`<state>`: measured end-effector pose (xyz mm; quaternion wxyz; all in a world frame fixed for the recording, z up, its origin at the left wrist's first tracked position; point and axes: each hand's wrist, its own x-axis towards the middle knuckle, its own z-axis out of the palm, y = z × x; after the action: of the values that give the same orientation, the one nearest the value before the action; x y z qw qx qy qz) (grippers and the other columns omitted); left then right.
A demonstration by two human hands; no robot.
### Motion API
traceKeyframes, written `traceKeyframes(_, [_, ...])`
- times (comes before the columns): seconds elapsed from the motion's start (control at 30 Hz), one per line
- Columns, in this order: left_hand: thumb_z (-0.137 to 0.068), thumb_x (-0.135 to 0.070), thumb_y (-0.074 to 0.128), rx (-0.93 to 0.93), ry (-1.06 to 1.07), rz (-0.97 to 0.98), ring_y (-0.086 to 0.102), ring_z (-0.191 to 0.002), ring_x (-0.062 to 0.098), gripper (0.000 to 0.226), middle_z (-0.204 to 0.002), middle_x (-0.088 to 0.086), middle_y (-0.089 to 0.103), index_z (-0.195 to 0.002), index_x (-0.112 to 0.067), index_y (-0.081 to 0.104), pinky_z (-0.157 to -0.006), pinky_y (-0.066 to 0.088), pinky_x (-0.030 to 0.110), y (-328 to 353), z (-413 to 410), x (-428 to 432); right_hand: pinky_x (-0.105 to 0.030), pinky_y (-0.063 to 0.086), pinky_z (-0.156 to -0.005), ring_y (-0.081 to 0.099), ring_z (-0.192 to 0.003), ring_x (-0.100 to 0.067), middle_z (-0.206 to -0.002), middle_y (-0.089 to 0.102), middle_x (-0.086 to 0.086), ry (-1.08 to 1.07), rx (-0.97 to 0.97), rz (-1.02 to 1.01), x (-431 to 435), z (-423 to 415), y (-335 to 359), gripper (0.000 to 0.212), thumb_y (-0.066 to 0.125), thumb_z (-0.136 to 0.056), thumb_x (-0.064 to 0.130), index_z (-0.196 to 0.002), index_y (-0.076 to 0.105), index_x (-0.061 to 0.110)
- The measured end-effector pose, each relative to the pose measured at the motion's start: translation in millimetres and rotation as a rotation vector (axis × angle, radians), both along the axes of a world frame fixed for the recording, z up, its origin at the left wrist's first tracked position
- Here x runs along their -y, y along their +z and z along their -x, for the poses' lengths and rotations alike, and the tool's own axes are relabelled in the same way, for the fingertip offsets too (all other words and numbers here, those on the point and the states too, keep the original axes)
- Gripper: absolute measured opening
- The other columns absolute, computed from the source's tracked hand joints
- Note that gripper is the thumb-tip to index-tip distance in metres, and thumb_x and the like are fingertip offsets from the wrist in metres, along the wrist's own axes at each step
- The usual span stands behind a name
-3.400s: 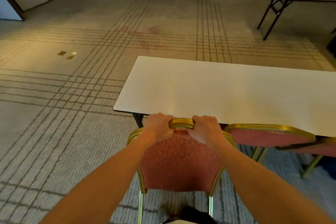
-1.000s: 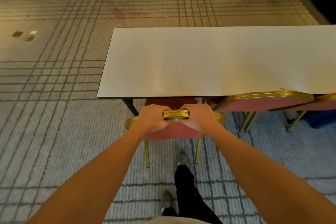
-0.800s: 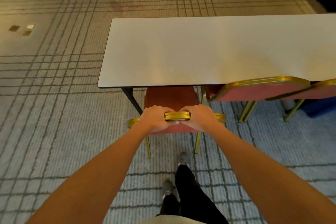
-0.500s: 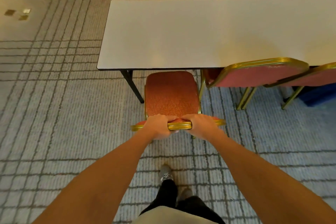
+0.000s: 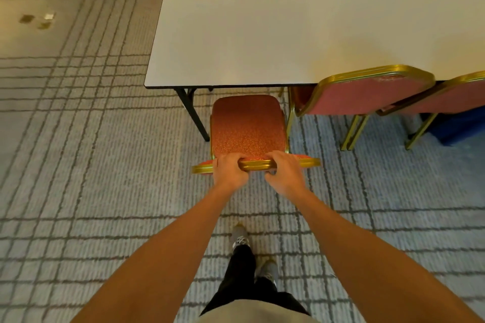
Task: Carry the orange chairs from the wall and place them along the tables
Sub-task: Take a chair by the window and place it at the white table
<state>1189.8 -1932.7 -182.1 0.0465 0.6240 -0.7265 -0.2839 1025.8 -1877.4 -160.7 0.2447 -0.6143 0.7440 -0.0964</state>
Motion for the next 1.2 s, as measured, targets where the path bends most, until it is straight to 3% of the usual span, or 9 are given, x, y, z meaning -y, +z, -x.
traceKeyframes(0.17, [-0.082, -0.031, 0.064, -0.206, 0.195, -0.142, 0.047, -0.134, 0.024, 0.047, -0.137, -0.004, 0.056, -0.128, -0.032, 0.063, -0.113, 0.037, 0.048, 20, 10, -18, -0.041, 0.022, -0.123, 0.031, -0.146, -0.022, -0.153, 0.044, -0.002, -0.191, 0.268, 0.062, -20, -14, 11, 0.047, 0.062, -0.095, 0.02, -0.141, 0.054, 0.016])
traceKeyframes(0.23, [-0.085, -0.029, 0.062, -0.425, 0.381, -0.224, 0.059, -0.122, 0.026, 0.043, -0.143, 0.0, 0.051, -0.128, -0.032, 0.061, -0.089, 0.056, 0.037, 31, 12, -26, -0.036, 0.025, -0.12, 0.034, -0.143, -0.018, -0.149, 0.045, 0.001, -0.304, 0.386, 0.081, -27, -19, 20, 0.038, 0.059, -0.097, 0.017, -0.134, 0.058, 0.018])
traceKeyframes(0.33, [-0.096, -0.014, 0.06, -0.685, 0.678, -0.172, 0.066, -0.098, 0.02, 0.024, -0.131, 0.004, 0.062, -0.116, -0.027, 0.064, -0.063, 0.047, 0.022, 47, 12, -44, -0.038, 0.042, -0.109, 0.048, -0.127, -0.015, -0.128, 0.053, 0.008, -0.525, 0.54, 0.153, -33, -29, 25, 0.021, 0.059, -0.096, 0.019, -0.113, 0.062, 0.03])
traceKeyframes(0.43, [-0.097, -0.013, 0.062, -0.927, 1.001, -0.241, 0.064, -0.095, 0.017, 0.011, -0.112, 0.003, 0.067, -0.101, -0.023, 0.065, -0.075, 0.049, 0.029, 49, 10, -51, -0.04, 0.053, -0.09, 0.063, -0.107, -0.022, -0.108, 0.064, 0.001, -0.754, 0.76, 0.114, -30, -36, 24, 0.009, 0.059, -0.096, 0.023, -0.103, 0.062, 0.028])
traceKeyframes(0.53, [-0.097, -0.019, 0.064, -1.162, 1.109, -0.525, 0.065, -0.109, 0.019, 0.025, -0.119, 0.005, 0.069, -0.122, -0.018, 0.064, -0.094, 0.052, 0.038, 43, 8, -52, -0.045, 0.054, -0.097, 0.062, -0.088, -0.019, -0.091, 0.063, -0.006, -0.986, 1.011, -0.002, -25, -40, 22, 0.016, 0.059, -0.099, 0.023, -0.102, 0.061, 0.007])
traceKeyframes(0.67, [-0.104, -0.029, 0.056, -1.369, 1.222, -0.724, 0.059, -0.118, 0.031, 0.037, -0.126, 0.016, 0.06, -0.132, -0.006, 0.05, -0.104, 0.049, 0.046, 34, 14, -36, -0.045, 0.056, -0.094, 0.067, -0.095, -0.023, -0.101, 0.068, -0.01, -1.151, 1.378, -0.159, -17, -38, 19, 0.027, 0.061, -0.1, 0.034, -0.114, 0.06, 0.01])
traceKeyframes(0.83, [-0.105, -0.026, 0.051, -1.302, 1.282, -0.752, 0.058, -0.089, 0.036, 0.028, -0.103, 0.021, 0.057, -0.121, -0.003, 0.048, -0.1, 0.048, 0.054, 23, 35, 5, -0.039, 0.062, -0.07, 0.069, -0.088, -0.03, -0.113, 0.067, -0.021, -1.242, 1.523, -0.257, 21, -29, 3, 0.05, 0.061, -0.096, 0.048, -0.122, 0.054, 0.006])
traceKeyframes(0.97, [-0.101, -0.027, 0.055, -1.226, 1.344, -0.727, 0.064, -0.092, 0.034, 0.037, -0.115, 0.021, 0.063, -0.129, -0.003, 0.053, -0.073, 0.055, 0.044, 4, 46, 26, -0.043, 0.06, -0.078, 0.069, -0.101, -0.035, -0.117, 0.067, -0.022, -1.275, 1.442, -0.269, 45, -26, -18, 0.047, 0.059, -0.094, 0.043, -0.122, 0.057, 0.005])
traceKeyframes(1.2, [-0.102, -0.02, 0.053, -1.289, 1.282, -0.715, 0.062, -0.083, 0.03, 0.017, -0.097, 0.018, 0.059, -0.108, -0.004, 0.05, -0.078, 0.052, 0.045, -7, 63, 71, -0.046, 0.057, -0.086, 0.065, -0.09, -0.033, -0.102, 0.064, -0.019, -1.225, 1.423, -0.241, 98, 0, -25, 0.033, 0.056, -0.096, 0.034, -0.111, 0.057, 0.004])
